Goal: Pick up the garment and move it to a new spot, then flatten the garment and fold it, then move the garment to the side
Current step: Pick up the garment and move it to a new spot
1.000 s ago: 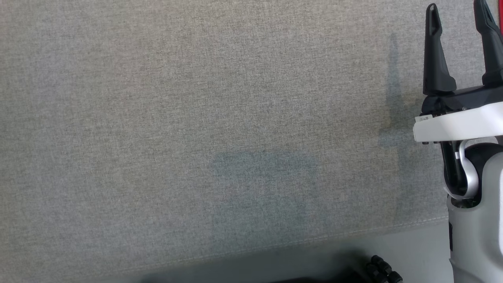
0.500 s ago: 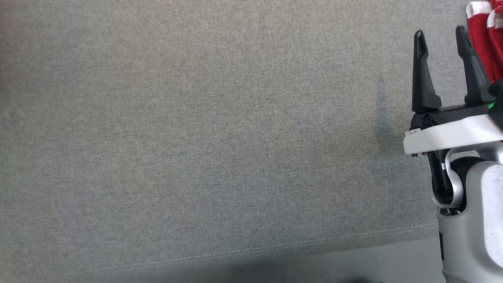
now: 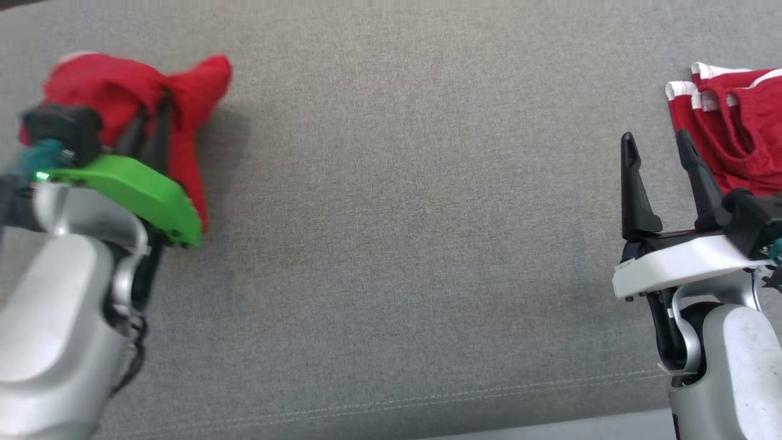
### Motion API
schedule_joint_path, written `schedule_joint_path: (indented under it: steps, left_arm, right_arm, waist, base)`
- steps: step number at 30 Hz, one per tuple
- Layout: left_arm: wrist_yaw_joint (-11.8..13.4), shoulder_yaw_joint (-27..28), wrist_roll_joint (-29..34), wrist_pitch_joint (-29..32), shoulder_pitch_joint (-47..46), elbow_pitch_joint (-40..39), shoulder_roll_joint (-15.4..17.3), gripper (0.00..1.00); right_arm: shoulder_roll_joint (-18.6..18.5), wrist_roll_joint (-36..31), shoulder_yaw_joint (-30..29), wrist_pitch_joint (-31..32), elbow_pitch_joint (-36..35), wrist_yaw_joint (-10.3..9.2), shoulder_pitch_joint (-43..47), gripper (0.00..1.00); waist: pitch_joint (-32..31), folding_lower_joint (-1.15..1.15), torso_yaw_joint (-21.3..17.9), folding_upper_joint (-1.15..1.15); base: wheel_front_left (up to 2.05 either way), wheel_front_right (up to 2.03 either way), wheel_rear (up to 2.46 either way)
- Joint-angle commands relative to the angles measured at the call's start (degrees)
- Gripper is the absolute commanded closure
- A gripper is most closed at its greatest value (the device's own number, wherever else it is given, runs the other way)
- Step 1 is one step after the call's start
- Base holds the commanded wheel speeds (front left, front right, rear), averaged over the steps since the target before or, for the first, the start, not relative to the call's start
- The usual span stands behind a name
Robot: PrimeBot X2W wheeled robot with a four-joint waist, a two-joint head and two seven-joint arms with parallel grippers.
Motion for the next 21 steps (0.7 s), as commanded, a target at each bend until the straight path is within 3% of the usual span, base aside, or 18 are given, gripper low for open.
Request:
schedule_joint_path:
  steps: [1,6,11,15,21]
  left_arm:
    - [0.1,-1.4,0.5,-0.8,1.0,1.1,-2.1,1.00]
    - [-1.2,-7.1,1.6,-3.2,0.7,9.1,-11.4,1.00]
    - [-2.2,-9.4,1.3,-5.6,-1.3,18.0,-18.2,1.00]
    - [-2.8,-9.8,0.7,-7.7,-3.0,24.8,-22.1,1.00]
    - [-4.5,-9.8,-0.3,-10.6,-5.6,32.3,-25.3,1.00]
  right_arm:
    - [0.0,0.8,0.4,-0.4,0.3,-0.07,0.9,0.00]
    - [0.0,2.3,2.5,-0.8,1.1,-0.07,0.4,0.00]
    - [0.0,3.9,5.2,-1.7,2.3,-0.07,-0.5,0.00]
    - [0.0,5.0,7.8,-2.3,3.7,-0.06,-1.2,0.00]
    - [0.0,6.5,10.6,-3.2,5.5,-0.06,-2.1,0.00]
  waist:
    - [-2.9,0.00,-0.4,0.00]
    - [-4.0,0.00,-3.0,0.00]
    - [-4.6,0.00,-7.0,0.00]
    - [-4.8,0.00,-10.4,0.00]
    - [-4.9,0.00,-14.1,0.00]
  base:
    - [0.00,0.00,0.00]
    - [0.00,0.00,0.00]
    - [0.00,0.00,0.00]
    - [0.00,0.00,0.00]
    - [0.00,0.00,0.00]
